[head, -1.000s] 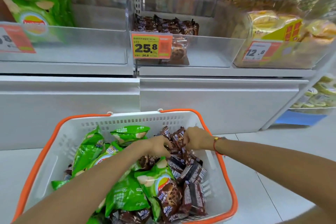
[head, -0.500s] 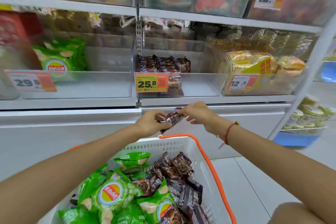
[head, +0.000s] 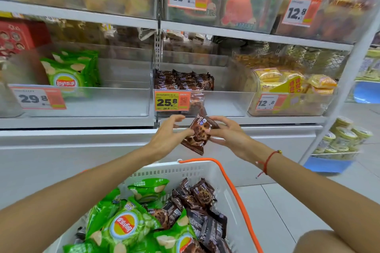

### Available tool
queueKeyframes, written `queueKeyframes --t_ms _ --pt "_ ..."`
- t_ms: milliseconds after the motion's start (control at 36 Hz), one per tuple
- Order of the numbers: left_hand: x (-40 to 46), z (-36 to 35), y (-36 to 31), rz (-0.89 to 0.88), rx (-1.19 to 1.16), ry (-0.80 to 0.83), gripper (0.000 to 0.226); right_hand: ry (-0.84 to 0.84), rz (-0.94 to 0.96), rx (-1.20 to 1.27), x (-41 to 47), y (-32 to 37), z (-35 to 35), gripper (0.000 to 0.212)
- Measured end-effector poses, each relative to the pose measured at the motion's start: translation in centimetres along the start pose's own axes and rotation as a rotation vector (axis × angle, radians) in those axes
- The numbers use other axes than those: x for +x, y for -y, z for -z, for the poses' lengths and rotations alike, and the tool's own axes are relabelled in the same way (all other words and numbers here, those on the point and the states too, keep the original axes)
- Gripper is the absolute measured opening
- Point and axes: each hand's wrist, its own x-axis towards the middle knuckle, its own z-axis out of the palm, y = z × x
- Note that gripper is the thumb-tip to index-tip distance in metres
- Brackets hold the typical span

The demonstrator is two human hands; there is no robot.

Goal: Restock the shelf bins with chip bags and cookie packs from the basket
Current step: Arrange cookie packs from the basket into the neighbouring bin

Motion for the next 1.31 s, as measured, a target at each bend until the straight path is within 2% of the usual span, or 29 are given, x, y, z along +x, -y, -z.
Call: queueKeyframes --t_ms 83,167,222,306,444,556,667,750,917,1028,1139,1306 --pt "0.5 0.4 -0.5 0.087 -0.057 0.075 0.052 0.066 0.034 -0.064 0.1 0.2 0.0 0.046" --pt "0.9 0.7 -1.1 0.048 -0.068 0.117 0.030 0.073 0.069 -0.128 0.1 0.3 -0.2 0.048" --pt "1.1 0.7 -1.5 0.045 -0.088 0.136 0.023 0.034 0.108 -0.157 0.2 0.4 -0.3 0.046" --pt "1.7 0.4 -1.8 0.032 -0.158 0.075 0.020 -0.036 0.171 -0.264 0.4 1.0 -0.3 0.042" --pt "3.0 0.4 -3.1 -0.063 -0.252 -0.069 0.009 -0.060 0.246 -0.295 1.7 2.7 -0.1 0.036" --pt "5.0 1.7 -3.9 -0.207 -0.159 -0.236 0.024 -0.038 0.299 -0.294 4.1 4.7 0.8 0.029" --pt "6.5 5.1 -4.4 -0.293 0.190 -0.600 0.022 -0.101 0.321 -0.290 7.4 8.1 2.6 0.032" --pt "7.9 7.4 -4.0 -0.306 0.345 -0.724 0.025 -0.168 0.375 -0.371 10.3 10.6 3.8 0.040" --pt "11.2 9.2 -2.1 -0.205 0.439 -0.657 0.046 -0.285 0.337 -0.713 18.0 11.3 6.2 0.052" --pt "12.4 8.7 -1.2 -0.089 0.482 -0.622 0.046 -0.301 0.282 -0.992 21.4 9.8 7.1 0.050" --pt "12.8 8.0 -0.6 -0.066 0.587 -0.716 0.043 -0.219 0.257 -1.212 23.6 8.5 7.0 0.040" --pt "12.8 7.7 -0.4 -0.054 0.599 -0.729 0.042 -0.028 0.301 -1.258 26.3 6.8 5.5 0.038"
